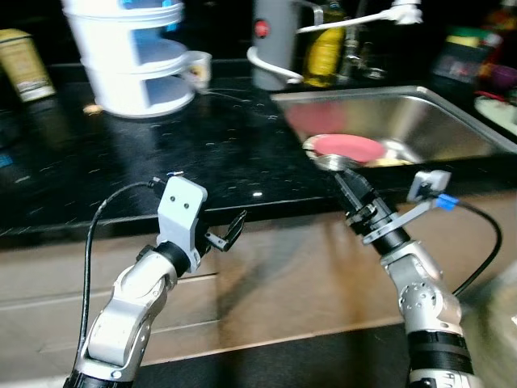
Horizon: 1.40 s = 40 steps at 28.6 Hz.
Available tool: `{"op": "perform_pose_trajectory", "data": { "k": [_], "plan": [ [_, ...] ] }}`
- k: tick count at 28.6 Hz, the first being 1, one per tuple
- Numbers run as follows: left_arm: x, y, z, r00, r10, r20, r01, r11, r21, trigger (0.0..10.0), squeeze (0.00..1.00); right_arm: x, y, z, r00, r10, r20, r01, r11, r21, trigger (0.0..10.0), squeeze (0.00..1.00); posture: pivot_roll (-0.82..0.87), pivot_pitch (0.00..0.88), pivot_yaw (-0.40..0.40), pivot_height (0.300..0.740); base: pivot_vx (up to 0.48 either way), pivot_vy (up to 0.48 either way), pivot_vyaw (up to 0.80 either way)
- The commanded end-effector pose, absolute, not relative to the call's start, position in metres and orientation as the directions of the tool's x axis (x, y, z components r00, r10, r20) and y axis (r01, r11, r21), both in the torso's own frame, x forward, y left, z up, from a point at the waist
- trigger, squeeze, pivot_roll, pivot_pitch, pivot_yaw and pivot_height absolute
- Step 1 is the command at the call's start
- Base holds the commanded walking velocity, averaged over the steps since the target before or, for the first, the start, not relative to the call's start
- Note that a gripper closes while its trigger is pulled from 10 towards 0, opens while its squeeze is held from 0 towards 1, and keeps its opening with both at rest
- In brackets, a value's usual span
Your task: Kitchen organization
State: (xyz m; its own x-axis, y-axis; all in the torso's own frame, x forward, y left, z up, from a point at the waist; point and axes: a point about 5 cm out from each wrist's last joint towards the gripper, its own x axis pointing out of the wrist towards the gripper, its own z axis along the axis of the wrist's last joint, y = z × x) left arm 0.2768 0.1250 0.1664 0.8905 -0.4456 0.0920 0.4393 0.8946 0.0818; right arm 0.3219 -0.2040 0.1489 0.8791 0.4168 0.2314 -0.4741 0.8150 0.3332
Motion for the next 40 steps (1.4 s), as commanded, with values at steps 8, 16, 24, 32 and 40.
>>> {"op": "perform_pose_trajectory", "data": {
  "k": [8, 16, 24, 32, 40],
  "plan": [
    [0.274, 0.133, 0.129, 0.907, -0.421, -0.024, 0.422, 0.905, 0.057, 10.0, 0.00, 0.317, -0.200, 0.110, 0.923, 0.384, 0.020, -0.378, 0.898, 0.223, 10.0, 0.00, 0.07, 0.000, -0.043, 0.740, -0.264, 0.000, 0.77],
    [0.270, 0.130, 0.117, 0.901, -0.430, -0.050, 0.432, 0.900, 0.047, 10.0, 0.00, 0.312, -0.189, 0.096, 0.932, 0.362, -0.019, -0.354, 0.922, 0.159, 10.0, 0.00, 0.06, 0.000, -0.041, 0.740, -0.260, 0.000, 0.12],
    [0.269, 0.130, 0.103, 0.901, -0.426, -0.084, 0.433, 0.896, 0.102, 10.0, 0.00, 0.311, -0.193, 0.087, 0.957, 0.270, -0.105, -0.270, 0.963, 0.018, 10.0, 0.00, 0.05, 0.000, -0.042, 0.740, -0.227, 0.000, 0.00],
    [0.267, 0.133, 0.085, 0.922, -0.372, -0.110, 0.387, 0.897, 0.212, 10.0, 0.00, 0.309, -0.194, 0.081, 0.971, 0.197, -0.133, -0.202, 0.979, -0.025, 10.0, 0.00, 0.04, 0.000, -0.039, 0.740, 0.000, 0.000, -0.30],
    [0.275, 0.138, 0.084, 0.943, -0.324, -0.077, 0.333, 0.916, 0.222, 10.0, 0.00, 0.312, -0.193, 0.080, 0.978, 0.168, -0.121, -0.170, 0.985, -0.005, 10.0, 0.00, 0.05, 0.000, -0.035, 0.740, 0.000, 0.000, -0.80]
  ]
}}
